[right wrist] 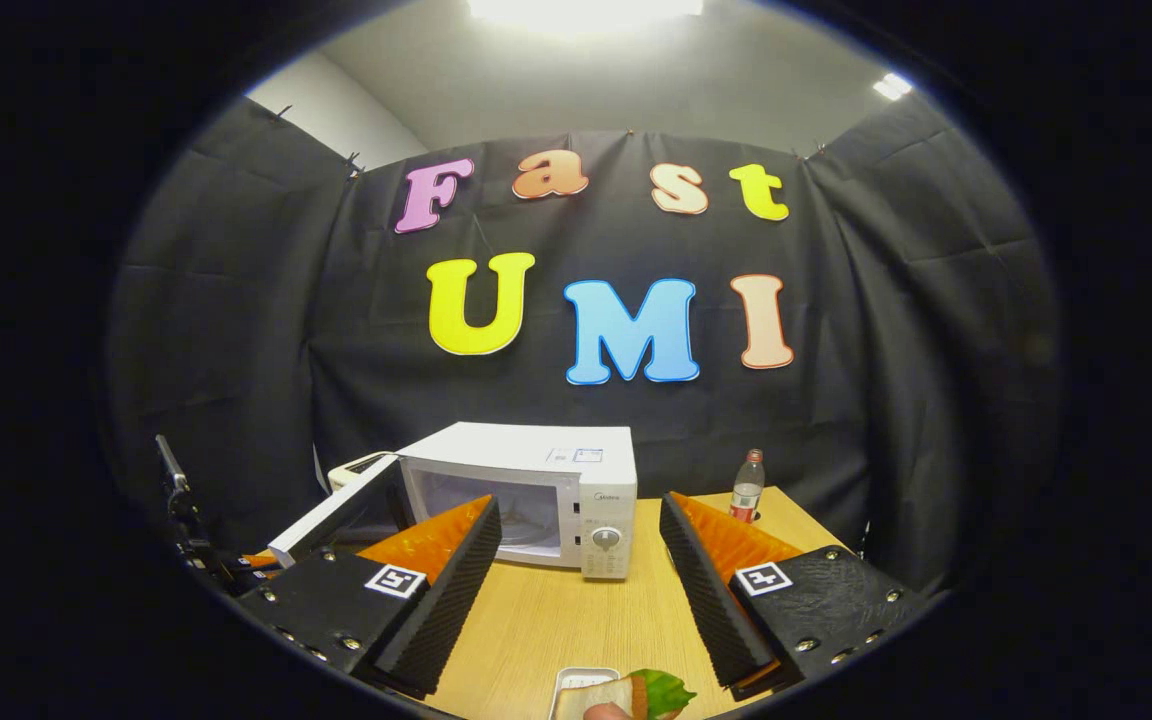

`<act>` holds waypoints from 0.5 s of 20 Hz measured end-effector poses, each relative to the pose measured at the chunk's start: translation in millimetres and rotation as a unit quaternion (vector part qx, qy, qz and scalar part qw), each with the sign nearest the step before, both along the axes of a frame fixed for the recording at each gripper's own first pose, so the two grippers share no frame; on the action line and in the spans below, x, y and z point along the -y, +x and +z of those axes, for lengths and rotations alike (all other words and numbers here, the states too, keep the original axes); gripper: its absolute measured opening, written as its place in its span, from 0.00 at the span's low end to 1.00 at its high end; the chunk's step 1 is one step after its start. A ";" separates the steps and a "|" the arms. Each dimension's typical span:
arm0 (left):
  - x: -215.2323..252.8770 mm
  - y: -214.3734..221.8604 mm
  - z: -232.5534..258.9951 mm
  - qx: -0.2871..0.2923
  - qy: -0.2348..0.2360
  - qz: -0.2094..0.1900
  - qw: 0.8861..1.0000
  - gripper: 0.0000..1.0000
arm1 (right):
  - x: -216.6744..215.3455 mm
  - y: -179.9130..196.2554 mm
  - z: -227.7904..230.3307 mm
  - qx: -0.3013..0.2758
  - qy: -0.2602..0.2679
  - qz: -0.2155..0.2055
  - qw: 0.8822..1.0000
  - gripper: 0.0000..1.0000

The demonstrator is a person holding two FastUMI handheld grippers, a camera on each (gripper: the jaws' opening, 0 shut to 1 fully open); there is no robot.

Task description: Open the microwave oven with the left hand, put the food in, and close the microwave oven.

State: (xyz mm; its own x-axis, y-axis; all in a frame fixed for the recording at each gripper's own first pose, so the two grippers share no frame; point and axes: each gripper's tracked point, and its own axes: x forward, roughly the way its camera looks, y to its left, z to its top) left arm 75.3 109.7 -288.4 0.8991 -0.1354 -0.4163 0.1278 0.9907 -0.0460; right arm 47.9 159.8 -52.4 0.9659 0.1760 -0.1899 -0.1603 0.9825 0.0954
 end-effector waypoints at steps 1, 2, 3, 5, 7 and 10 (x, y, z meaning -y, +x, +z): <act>-2.7 -2.8 1.7 0.001 0.002 0.014 1.000 0.19 | 0.6 2.6 -0.6 -0.004 0.001 0.005 1.000 0.96; -7.9 -7.2 8.1 0.007 0.013 0.027 1.000 0.24 | 2.7 5.2 -3.5 -0.010 0.002 0.010 1.000 0.96; -10.3 -13.9 13.3 0.015 0.020 0.036 0.999 0.40 | 5.7 7.9 -7.3 -0.018 0.003 0.014 1.000 0.96; -19.9 -27.1 32.3 0.034 0.033 0.057 0.997 0.70 | 10.2 13.5 -24.0 -0.048 0.001 0.026 0.998 0.96; -28.1 -39.1 55.9 0.054 0.036 0.079 0.995 1.00 | 13.2 13.3 -47.0 -0.094 -0.007 0.045 0.994 0.97; -33.6 -47.9 95.9 0.084 0.030 0.102 0.991 1.00 | 20.1 9.1 -87.0 -0.169 -0.003 0.065 0.984 0.97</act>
State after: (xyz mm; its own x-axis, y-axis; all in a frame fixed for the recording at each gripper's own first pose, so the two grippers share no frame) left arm 27.4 143.3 -192.5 0.9625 0.0772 -0.2600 -0.0750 0.9970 0.0183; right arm 57.0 139.7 -139.4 0.8172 0.2915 -0.4972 -0.2447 0.9566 0.1586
